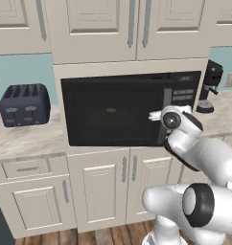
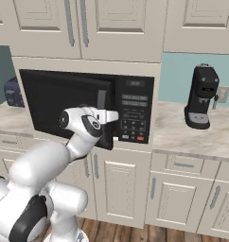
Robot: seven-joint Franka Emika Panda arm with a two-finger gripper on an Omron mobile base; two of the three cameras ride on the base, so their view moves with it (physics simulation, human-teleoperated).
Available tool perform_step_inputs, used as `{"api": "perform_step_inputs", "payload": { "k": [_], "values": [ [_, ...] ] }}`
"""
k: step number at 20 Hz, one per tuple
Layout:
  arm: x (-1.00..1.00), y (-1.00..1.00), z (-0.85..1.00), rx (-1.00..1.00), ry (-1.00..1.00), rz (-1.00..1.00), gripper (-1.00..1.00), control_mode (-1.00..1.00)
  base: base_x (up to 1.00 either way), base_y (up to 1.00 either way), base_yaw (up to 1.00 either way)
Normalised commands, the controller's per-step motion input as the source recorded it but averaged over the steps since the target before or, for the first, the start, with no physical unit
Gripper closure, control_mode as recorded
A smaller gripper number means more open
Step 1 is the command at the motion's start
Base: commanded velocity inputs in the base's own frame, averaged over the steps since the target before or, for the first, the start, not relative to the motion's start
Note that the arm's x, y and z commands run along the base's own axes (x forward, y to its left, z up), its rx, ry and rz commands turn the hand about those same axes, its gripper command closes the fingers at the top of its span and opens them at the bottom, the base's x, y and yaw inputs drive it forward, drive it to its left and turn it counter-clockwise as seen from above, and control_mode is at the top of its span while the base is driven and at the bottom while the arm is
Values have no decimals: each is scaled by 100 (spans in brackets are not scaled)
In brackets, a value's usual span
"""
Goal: Pick the mug from the counter and place it inside the microwave. Then close the microwave.
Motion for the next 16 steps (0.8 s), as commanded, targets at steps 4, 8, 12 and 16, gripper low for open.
{"api": "perform_step_inputs", "payload": {
  "k": [4, 8, 12, 16],
  "values": [
    [43, -5, 6, 0, 13, 0, -100, -100, 0, 0, 0],
    [33, -4, 8, 0, 11, 0, -100, -100, 0, 0, 0],
    [33, -4, 5, 0, 10, 0, -100, -100, 0, 0, 0],
    [38, -6, 4, 0, 10, 0, -100, -100, 0, 0, 0]
  ]
}}
